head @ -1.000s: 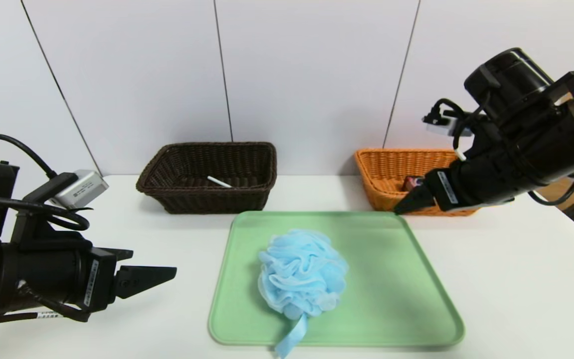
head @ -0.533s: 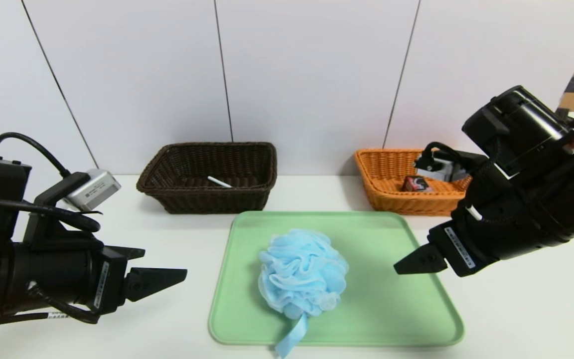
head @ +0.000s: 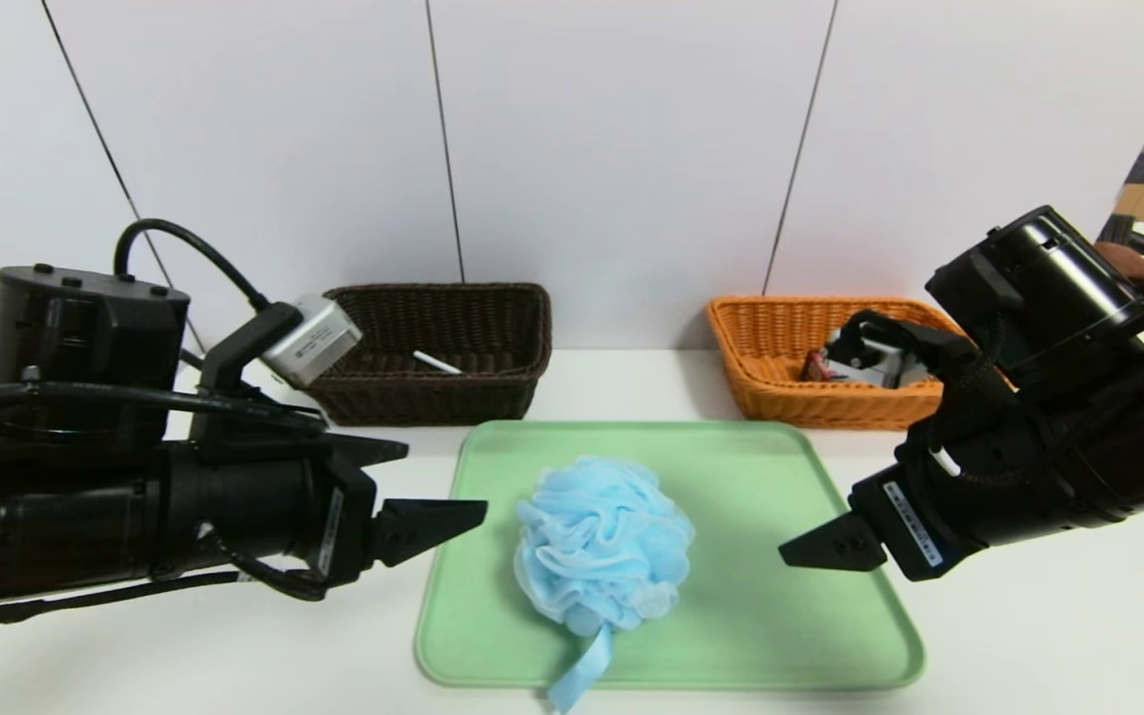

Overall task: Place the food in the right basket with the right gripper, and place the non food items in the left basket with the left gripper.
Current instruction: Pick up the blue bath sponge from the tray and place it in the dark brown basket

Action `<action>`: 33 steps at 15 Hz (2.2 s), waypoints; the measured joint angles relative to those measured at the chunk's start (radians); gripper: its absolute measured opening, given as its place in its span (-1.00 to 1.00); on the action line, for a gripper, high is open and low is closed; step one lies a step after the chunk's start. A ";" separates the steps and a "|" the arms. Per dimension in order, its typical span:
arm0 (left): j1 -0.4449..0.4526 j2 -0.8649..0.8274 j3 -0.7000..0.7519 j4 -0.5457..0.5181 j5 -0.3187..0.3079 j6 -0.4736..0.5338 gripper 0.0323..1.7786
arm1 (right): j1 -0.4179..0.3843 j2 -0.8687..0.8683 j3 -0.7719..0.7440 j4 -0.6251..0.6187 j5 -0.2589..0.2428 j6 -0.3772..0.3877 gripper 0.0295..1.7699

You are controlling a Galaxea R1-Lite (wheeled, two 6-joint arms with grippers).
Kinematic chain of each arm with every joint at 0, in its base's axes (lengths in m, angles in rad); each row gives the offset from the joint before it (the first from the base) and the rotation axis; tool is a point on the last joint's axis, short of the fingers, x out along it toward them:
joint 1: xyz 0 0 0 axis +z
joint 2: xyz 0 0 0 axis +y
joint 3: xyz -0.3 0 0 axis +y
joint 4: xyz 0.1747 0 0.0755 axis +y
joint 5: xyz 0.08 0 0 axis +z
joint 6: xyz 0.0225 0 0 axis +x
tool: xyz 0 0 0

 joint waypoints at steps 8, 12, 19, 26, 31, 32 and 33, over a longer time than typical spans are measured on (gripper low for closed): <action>-0.177 0.179 -0.010 -0.275 -0.037 0.008 0.90 | -0.010 -0.001 -0.004 -0.002 -0.003 0.000 0.91; -0.188 0.233 -0.007 -0.313 -0.105 0.085 0.90 | -0.018 0.000 -0.005 -0.004 -0.002 0.001 0.92; -0.188 0.336 0.001 -0.409 -0.107 0.153 0.90 | -0.031 0.004 -0.002 -0.004 -0.001 0.000 0.92; -0.188 0.475 0.077 -0.646 -0.108 0.184 0.90 | -0.035 0.009 0.001 -0.006 0.000 -0.003 0.92; -0.188 0.535 0.098 -0.711 -0.106 0.186 0.90 | -0.035 0.008 0.001 -0.006 0.000 -0.003 0.92; -0.188 0.539 0.098 -0.711 -0.105 0.186 0.90 | -0.035 0.008 0.001 -0.005 0.000 -0.003 0.92; -0.188 0.542 0.098 -0.711 -0.104 0.186 0.90 | -0.035 0.008 0.001 -0.005 0.000 -0.003 0.92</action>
